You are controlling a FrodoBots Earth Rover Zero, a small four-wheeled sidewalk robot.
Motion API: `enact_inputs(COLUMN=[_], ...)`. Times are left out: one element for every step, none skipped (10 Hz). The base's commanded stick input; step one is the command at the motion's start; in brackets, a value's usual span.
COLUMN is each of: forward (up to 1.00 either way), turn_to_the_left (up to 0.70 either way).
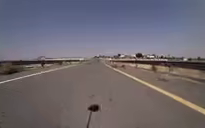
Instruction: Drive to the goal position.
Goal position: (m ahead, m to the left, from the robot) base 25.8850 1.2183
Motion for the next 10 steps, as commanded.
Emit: enact_inputs(forward=[1.00, 1.00, 1.00, 1.00, 1.00, 1.00, 1.00, 1.00, 1.00, 1.00], turn_to_the_left=[0.11, -0.01, -0.01, -0.01, -0.01, -0.01, -0.01, -0.01, -0.01, -0.01])
